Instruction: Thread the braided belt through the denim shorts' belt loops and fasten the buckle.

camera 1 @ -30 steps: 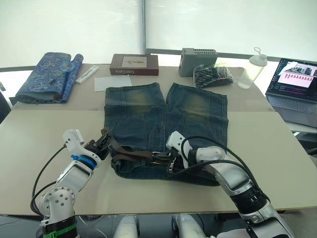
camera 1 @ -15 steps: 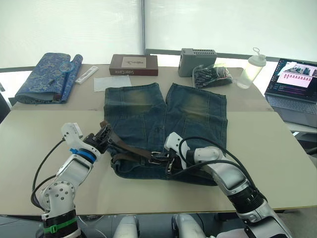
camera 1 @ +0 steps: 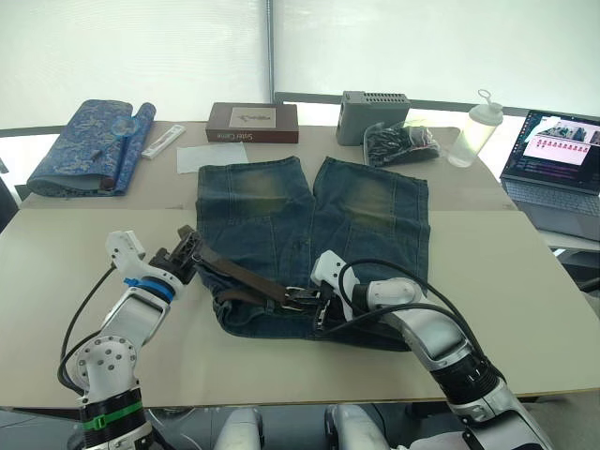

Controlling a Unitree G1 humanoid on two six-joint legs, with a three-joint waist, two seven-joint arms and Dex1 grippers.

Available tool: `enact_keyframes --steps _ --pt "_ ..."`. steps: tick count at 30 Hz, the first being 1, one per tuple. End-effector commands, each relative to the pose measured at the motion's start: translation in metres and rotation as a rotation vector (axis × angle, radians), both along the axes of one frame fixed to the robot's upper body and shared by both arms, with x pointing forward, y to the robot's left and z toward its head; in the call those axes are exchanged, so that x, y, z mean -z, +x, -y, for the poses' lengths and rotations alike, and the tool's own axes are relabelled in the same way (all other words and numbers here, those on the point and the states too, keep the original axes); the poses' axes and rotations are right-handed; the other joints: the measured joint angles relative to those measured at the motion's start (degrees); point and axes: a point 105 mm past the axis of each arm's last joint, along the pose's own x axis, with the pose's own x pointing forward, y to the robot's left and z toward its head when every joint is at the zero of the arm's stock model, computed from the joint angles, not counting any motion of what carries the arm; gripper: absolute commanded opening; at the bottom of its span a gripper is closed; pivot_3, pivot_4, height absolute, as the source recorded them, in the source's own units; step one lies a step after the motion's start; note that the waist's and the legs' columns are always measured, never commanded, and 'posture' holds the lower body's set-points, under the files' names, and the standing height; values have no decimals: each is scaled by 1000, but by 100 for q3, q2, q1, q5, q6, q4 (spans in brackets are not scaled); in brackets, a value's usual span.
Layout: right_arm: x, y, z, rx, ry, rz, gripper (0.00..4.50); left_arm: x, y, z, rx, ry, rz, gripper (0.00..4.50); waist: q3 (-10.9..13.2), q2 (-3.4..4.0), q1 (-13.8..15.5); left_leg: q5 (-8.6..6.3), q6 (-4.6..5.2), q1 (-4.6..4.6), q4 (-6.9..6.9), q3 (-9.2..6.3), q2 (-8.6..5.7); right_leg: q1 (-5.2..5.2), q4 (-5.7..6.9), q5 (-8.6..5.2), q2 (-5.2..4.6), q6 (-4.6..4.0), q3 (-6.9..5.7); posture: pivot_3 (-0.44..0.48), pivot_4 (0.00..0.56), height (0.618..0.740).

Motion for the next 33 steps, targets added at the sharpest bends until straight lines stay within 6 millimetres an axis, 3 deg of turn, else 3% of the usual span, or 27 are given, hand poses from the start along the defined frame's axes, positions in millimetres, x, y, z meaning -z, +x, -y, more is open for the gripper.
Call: enact_keyframes --steps 1,10,14,18,26,33 --pt "25 -3 11 30 -79 -70 47 -20 -3 -29 -126 -38 76 0 0 0 -2 0 0 0 0 0 0 0 0 0 0 0 0 0 150 718" --pt "22 -5 9 18 -62 -74 47 -21 -3 -21 -104 -19 75 0 0 -1 1 0 0 0 0 0 0 0 -1 0 0 0 0 0 150 718" --pt "-16 -17 -2 -43 175 -144 47 -21 -3 -13 -75 3 77 0 2 -5 7 0 -1 -4 0 -1 0 -2 -2 0 0 0 -1 0 150 718" --pt "-31 -17 -3 -34 270 -172 47 -20 -3 -9 -63 14 75 0 4 -7 -1 0 -1 -14 0 1 1 -10 -2 0 -1 0 0 0 150 718" --pt "-26 -1 1 71 250 -159 47 -20 -3 -8 -53 26 78 0 4 -7 18 -1 -1 -17 -1 2 1 -11 -12 1 -2 1 -1 0 150 718" --pt "-2 5 -2 85 103 -137 47 -22 -1 -8 -50 30 87 0 4 -7 4 -1 -1 -21 -7 2 1 -9 -36 9 -1 6 -2 0 150 718"
